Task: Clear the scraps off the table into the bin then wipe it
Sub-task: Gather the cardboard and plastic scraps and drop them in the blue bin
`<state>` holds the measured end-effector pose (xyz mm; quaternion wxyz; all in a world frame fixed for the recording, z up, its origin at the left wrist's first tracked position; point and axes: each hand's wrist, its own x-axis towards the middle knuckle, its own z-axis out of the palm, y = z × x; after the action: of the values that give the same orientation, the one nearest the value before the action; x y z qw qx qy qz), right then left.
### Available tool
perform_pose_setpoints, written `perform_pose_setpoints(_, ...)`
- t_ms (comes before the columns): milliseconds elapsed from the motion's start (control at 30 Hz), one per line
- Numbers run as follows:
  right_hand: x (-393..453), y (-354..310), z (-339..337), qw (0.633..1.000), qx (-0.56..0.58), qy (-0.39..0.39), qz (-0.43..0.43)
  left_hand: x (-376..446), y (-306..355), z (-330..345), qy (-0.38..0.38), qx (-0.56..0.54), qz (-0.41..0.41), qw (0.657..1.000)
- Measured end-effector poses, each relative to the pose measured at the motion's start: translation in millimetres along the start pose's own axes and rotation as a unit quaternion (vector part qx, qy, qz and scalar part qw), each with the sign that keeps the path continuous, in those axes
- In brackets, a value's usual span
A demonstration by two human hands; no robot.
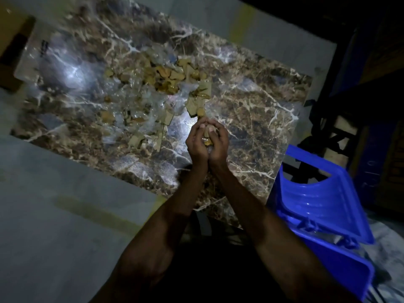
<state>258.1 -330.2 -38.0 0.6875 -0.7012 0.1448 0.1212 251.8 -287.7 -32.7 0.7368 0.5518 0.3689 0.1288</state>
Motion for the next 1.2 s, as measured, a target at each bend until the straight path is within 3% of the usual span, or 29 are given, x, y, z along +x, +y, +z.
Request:
perform_pose_setpoints(367, -37.8, -61.7, -0.7, 0.995, 0.082, -0.025, -0.050, -35.5, 68.6, -0.9, 0.043, -0.029, 0.017, 0.998)
perform_pose_setpoints(633, -73.1, -71.8, -8.6, 0.994, 0.099, -0.040, -0.016, -78.4, 83.8, -11.6, 0.036, -0.056, 0.025, 0.997)
perform_pose_setpoints(933, -129.1, -96.6, -13.1, 0.986, 0.103, 0.045, -0.123, -110.5, 101.5, -30.9, -0.062, -0.016, 0.068, 0.996)
perform_pose_setpoints(1200, -201.9, -72.9, -13.5, 0.980, 0.107, 0.106, -0.132, -165.3, 99.5, -80.1, -0.171, -0.023, 0.081, 0.982)
